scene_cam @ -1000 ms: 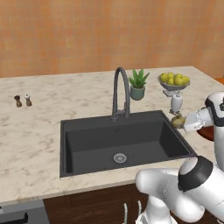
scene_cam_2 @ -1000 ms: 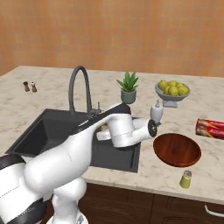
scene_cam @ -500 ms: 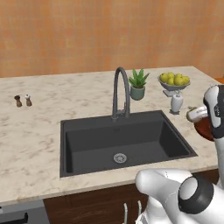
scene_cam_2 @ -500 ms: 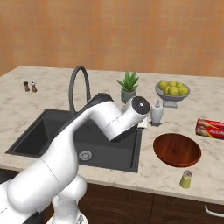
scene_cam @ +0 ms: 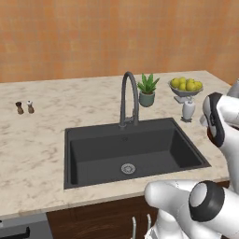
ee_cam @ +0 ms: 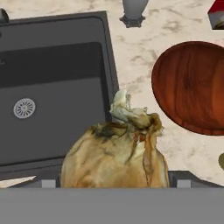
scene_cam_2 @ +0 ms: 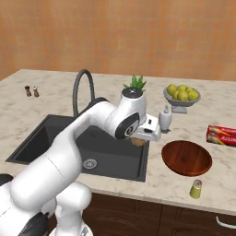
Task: Pick the onion from the sink and place it in the bowl. Then pick the bowl and place it in the microwave. Then close the microwave door and press the start button.
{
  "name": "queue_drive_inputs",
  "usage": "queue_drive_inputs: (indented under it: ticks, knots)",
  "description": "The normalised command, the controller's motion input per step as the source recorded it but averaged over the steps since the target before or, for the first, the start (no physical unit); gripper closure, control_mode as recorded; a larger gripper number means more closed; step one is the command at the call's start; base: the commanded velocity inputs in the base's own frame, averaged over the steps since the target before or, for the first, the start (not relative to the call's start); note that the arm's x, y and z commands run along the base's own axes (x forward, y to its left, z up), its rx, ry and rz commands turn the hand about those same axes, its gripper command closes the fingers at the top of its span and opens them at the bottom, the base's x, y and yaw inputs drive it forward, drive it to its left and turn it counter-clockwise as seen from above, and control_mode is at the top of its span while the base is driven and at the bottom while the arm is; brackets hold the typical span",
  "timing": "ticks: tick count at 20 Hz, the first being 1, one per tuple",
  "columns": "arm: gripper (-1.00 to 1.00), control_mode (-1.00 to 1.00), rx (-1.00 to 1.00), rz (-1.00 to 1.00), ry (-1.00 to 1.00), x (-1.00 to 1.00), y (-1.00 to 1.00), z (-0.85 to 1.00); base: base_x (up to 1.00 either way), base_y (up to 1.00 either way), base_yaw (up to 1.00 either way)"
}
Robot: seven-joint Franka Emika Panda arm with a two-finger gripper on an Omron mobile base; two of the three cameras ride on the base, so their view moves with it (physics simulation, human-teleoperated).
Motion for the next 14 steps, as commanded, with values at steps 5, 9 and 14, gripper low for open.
queue_drive_inputs:
  ticks: [5, 9, 14]
  knots:
    - [1.00, -1.00, 0.02, -0.19, 0.17, 0.11, -0.61, -0.20, 0.00, 0.00, 0.00]
    - [1.00, -1.00, 0.07, -0.18, 0.23, 0.24, -0.68, -0.11, 0.00, 0.00, 0.00]
    - [1.00, -1.00, 0.14, -0.12, 0.19, 0.32, -0.69, -0.18, 0.00, 0.00, 0.00]
